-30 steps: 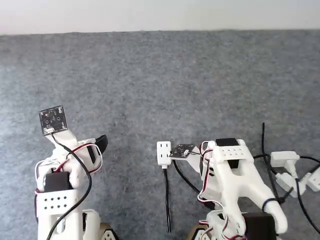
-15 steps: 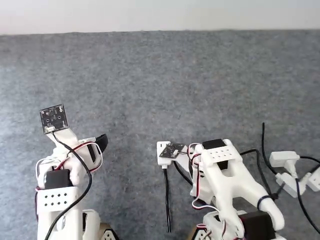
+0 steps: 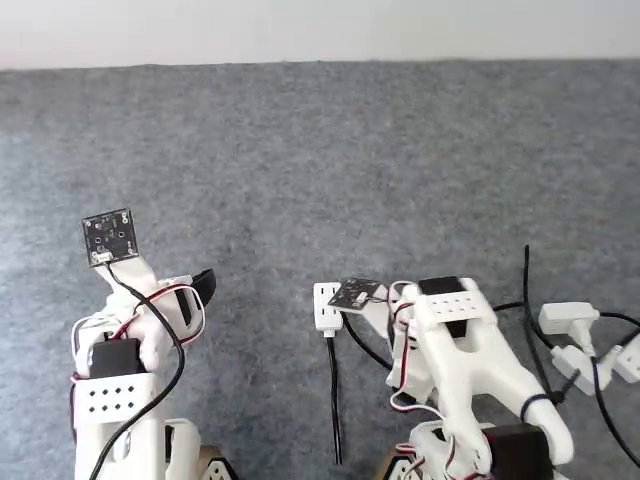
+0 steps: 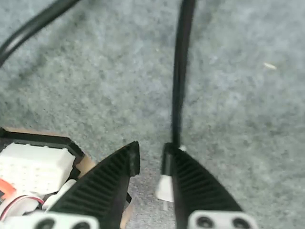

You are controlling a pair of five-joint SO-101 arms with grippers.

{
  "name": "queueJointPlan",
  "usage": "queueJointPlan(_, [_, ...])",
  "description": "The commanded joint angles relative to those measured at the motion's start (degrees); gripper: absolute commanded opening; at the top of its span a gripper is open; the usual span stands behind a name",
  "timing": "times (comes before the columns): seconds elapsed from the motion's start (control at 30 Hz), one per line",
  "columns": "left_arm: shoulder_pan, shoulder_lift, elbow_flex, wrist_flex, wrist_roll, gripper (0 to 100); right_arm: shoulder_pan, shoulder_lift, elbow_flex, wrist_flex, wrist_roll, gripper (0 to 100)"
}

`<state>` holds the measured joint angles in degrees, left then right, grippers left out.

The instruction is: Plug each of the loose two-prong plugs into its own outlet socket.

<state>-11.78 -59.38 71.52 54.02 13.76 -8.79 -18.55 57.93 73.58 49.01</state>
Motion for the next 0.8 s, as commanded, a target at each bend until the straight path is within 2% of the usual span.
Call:
queueJointPlan(0.0, [-0.4, 0.0, -0.4, -1.2, -0.8, 28, 2.9, -0.4, -1.0, -1.4, 2.6, 28.4])
queueJointPlan(0.07, [-0.4, 0.0, -0.4, -1.2, -0.8, 28, 2.6, -0.4, -1.0, -1.4, 2.6, 25.5])
queueJointPlan(0.17, [-0.4, 0.0, -0.3, -1.2, -0.8, 28, 2.6, -0.4, -1.0, -1.5, 2.5, 14.3])
queueJointPlan(0.23, [-0.4, 0.0, -0.3, -1.2, -0.8, 28, 2.9, -0.4, -0.9, -1.5, 2.6, 10.8])
queueJointPlan(0.4, [-0.4, 0.0, -0.3, -1.2, -0.9, 28, 2.6, -4.9, -3.8, 2.0, 2.2, 14.4])
queueJointPlan(0.6, [-0.4, 0.0, 1.1, -3.3, -0.9, 28, 1.7, -19.8, -8.1, 11.6, 2.1, 14.4])
queueJointPlan(0.77, [-0.4, -0.1, 1.8, -4.4, -0.9, 28, 2.6, -28.3, -5.7, 12.5, 2.5, 14.7])
